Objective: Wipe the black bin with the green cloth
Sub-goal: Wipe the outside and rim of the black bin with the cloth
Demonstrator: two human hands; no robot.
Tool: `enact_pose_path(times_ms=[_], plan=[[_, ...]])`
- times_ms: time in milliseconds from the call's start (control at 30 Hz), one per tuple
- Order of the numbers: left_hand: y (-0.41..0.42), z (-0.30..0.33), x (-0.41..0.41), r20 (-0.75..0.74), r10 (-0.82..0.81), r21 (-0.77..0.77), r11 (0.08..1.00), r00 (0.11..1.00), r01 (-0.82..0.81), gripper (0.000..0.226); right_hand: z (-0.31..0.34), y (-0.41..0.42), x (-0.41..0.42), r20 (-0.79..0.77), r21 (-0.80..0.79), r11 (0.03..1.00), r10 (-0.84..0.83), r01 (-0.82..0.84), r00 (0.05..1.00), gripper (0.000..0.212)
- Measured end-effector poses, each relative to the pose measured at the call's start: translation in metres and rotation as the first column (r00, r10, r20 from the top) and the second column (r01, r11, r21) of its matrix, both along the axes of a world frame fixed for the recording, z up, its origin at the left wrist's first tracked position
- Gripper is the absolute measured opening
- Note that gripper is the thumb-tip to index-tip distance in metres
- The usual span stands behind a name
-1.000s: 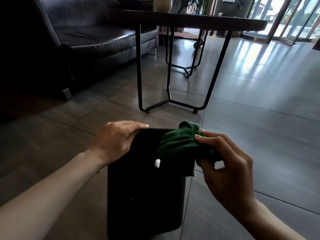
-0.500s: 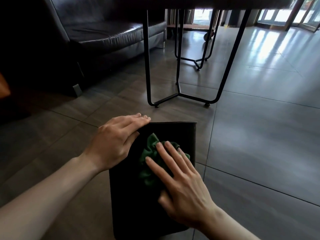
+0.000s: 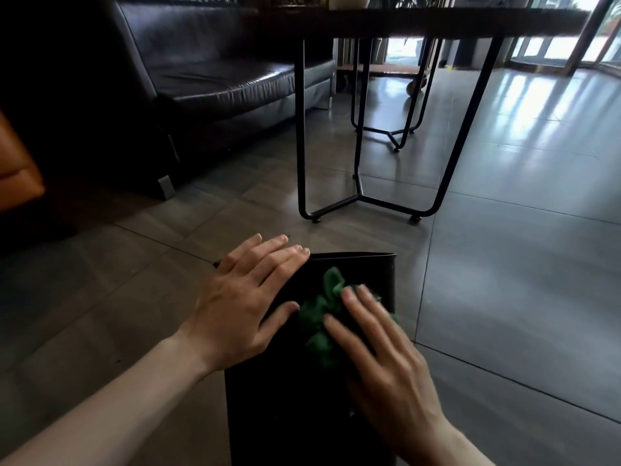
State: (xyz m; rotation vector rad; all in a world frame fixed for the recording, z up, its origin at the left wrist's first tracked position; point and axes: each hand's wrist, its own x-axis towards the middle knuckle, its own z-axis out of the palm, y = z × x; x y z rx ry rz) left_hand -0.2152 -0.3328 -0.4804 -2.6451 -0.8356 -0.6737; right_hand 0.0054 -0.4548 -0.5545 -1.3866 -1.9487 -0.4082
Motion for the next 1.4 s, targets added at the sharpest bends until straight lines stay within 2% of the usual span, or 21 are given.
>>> enact_pose_path(times_ms=[67,167,300,367,433,500,633,733,800,900,967,1033,1100,1167,1200,1267,1333,1400], plan=[[-0.002,-0.002,0.001,-0.019,0.017,0.031,0.999,1.0,-0.017,0.063,0.01,0.008,0.007,-0.064,-0.044,0.998,-0.042,0.039,0.997,0.051],[-0.001,-0.004,-0.004,-0.068,0.044,0.052,0.998,0.997,-0.04,0.063,0.006,0.01,0.003,-0.027,-0.062,0.998,0.002,-0.003,1.0,0.052],[0.003,-0.009,-0.015,-0.09,0.074,0.053,0.996,0.993,-0.069,0.062,-0.023,-0.009,-0.012,0.193,-0.006,0.988,0.153,-0.154,0.969,0.041],[0.003,-0.011,-0.017,-0.067,0.07,0.048,0.997,0.995,-0.067,0.06,-0.035,-0.021,-0.02,0.363,-0.013,0.972,0.221,-0.233,0.905,0.036],[0.001,-0.012,-0.016,-0.052,0.049,0.054,0.997,0.997,-0.047,0.06,-0.036,-0.025,-0.022,0.452,-0.025,0.961,0.255,-0.274,0.855,0.033],[0.001,-0.011,-0.013,-0.043,0.028,0.058,0.998,0.999,-0.026,0.06,-0.029,-0.018,-0.019,0.405,-0.005,0.964,0.244,-0.265,0.881,0.033],[-0.004,-0.011,-0.004,-0.02,0.025,0.043,0.999,0.999,-0.025,0.06,-0.006,-0.003,-0.011,0.085,0.003,0.994,0.104,-0.105,0.991,0.041],[-0.017,-0.02,0.003,-0.019,0.01,0.03,1.0,1.0,-0.009,0.06,-0.012,-0.014,-0.009,0.045,-0.022,0.999,0.028,-0.027,0.999,0.043],[-0.02,-0.025,0.002,-0.018,0.023,0.031,0.999,1.0,-0.022,0.061,-0.026,-0.029,-0.015,0.117,-0.012,0.994,0.111,-0.11,0.987,0.037],[-0.016,-0.025,-0.001,-0.012,0.021,0.029,0.999,1.0,-0.02,0.061,-0.043,-0.047,-0.024,0.366,-0.044,0.967,0.25,-0.252,0.896,0.029],[-0.015,-0.019,0.006,-0.007,0.001,0.033,0.999,1.0,-0.001,0.061,-0.036,-0.052,-0.012,0.412,-0.066,0.963,0.264,-0.261,0.872,0.028],[-0.013,-0.015,0.012,-0.002,0.001,0.041,0.999,1.0,-0.001,0.061,-0.02,-0.042,0.001,0.286,-0.034,0.978,0.206,-0.205,0.936,0.03],[-0.008,-0.01,0.015,0.001,0.009,0.05,0.999,1.0,-0.009,0.062,0.0,-0.023,0.014,0.071,0.007,0.999,0.031,-0.031,0.997,0.031],[-0.007,-0.007,0.015,-0.003,0.018,0.054,0.998,1.0,-0.017,0.061,0.018,-0.006,0.021,-0.092,-0.017,0.989,-0.15,0.149,0.984,0.045],[-0.008,-0.008,0.015,-0.003,0.022,0.058,0.998,1.0,-0.022,0.061,0.022,0.0,0.022,-0.121,-0.034,0.983,-0.184,0.182,0.975,0.051],[-0.009,-0.009,0.013,-0.004,0.03,0.061,0.998,1.0,-0.029,0.061,0.016,-0.002,0.016,-0.057,-0.024,0.993,-0.115,0.114,0.992,0.048],[-0.011,-0.011,0.009,-0.011,0.03,0.058,0.998,0.999,-0.029,0.061,-0.008,-0.017,0.002,0.109,0.008,0.998,0.067,-0.068,0.992,0.037],[-0.011,-0.013,0.006,-0.011,0.022,0.058,0.998,1.0,-0.021,0.061,-0.031,-0.035,-0.015,0.325,-0.018,0.973,0.222,-0.229,0.919,0.031]])
